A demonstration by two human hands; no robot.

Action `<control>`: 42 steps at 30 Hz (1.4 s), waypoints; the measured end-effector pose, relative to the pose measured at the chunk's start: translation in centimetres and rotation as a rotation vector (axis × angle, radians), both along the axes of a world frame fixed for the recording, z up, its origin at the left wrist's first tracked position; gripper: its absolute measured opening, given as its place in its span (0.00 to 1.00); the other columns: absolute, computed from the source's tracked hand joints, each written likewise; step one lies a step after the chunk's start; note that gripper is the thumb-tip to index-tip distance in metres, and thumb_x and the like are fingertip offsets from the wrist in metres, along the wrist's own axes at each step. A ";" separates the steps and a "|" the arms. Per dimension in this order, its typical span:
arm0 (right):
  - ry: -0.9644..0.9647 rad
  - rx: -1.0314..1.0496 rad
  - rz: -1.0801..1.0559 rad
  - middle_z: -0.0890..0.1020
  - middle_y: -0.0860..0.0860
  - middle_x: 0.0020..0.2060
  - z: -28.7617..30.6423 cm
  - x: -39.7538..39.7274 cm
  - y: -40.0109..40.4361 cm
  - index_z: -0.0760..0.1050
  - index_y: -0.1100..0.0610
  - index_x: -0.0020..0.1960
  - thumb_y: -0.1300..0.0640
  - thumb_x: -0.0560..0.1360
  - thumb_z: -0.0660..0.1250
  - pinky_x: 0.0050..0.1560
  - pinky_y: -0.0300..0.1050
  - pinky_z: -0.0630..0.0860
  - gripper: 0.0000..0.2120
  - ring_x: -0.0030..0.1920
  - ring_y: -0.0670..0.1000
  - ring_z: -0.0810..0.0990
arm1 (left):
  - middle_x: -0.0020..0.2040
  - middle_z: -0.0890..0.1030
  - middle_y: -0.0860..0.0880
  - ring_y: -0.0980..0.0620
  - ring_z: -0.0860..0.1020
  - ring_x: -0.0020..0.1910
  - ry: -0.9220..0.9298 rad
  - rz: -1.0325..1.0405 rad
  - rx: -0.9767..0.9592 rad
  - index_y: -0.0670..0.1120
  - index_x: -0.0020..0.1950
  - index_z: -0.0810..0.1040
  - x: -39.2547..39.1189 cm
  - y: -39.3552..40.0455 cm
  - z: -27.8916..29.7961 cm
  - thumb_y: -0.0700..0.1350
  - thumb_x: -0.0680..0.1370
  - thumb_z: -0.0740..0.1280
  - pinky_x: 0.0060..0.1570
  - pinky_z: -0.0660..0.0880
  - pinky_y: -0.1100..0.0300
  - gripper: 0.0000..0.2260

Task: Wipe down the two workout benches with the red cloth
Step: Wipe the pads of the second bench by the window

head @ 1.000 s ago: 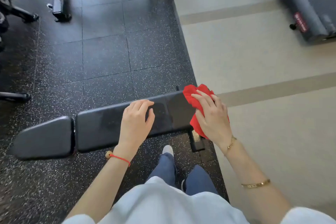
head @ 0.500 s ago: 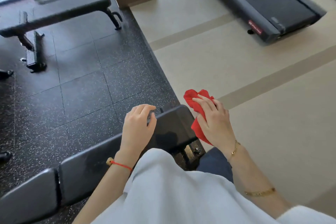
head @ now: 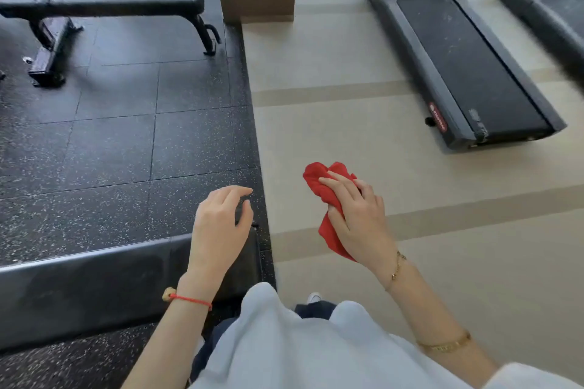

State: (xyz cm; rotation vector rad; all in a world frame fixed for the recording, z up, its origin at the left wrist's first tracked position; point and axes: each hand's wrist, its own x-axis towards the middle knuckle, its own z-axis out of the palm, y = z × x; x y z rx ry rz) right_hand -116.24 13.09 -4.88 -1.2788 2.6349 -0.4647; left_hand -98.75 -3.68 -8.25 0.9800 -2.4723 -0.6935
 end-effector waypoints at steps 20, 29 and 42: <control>-0.073 0.012 0.183 0.65 0.42 0.74 -3.5 -16.8 -10.4 0.63 0.45 0.74 0.52 0.81 0.54 0.68 0.54 0.63 0.21 0.70 0.53 0.63 | 0.55 0.83 0.47 0.45 0.79 0.57 -0.012 0.210 -0.018 0.43 0.57 0.82 -13.3 -6.5 -1.3 0.37 0.78 0.68 0.58 0.75 0.46 0.09; -0.038 -0.028 0.293 0.66 0.40 0.73 -1.7 -25.3 -30.7 0.64 0.44 0.72 0.52 0.79 0.55 0.64 0.54 0.63 0.21 0.68 0.53 0.64 | 0.56 0.82 0.47 0.46 0.79 0.57 -0.045 0.230 -0.079 0.44 0.58 0.81 -20.5 -24.3 1.1 0.38 0.79 0.66 0.60 0.75 0.47 0.09; -0.126 -0.059 0.362 0.64 0.38 0.73 -3.0 -34.3 -51.5 0.64 0.42 0.72 0.53 0.79 0.56 0.66 0.53 0.61 0.22 0.70 0.52 0.63 | 0.56 0.82 0.50 0.49 0.79 0.56 -0.073 0.299 -0.115 0.46 0.58 0.80 -28.9 -44.7 1.6 0.41 0.79 0.66 0.60 0.73 0.52 0.09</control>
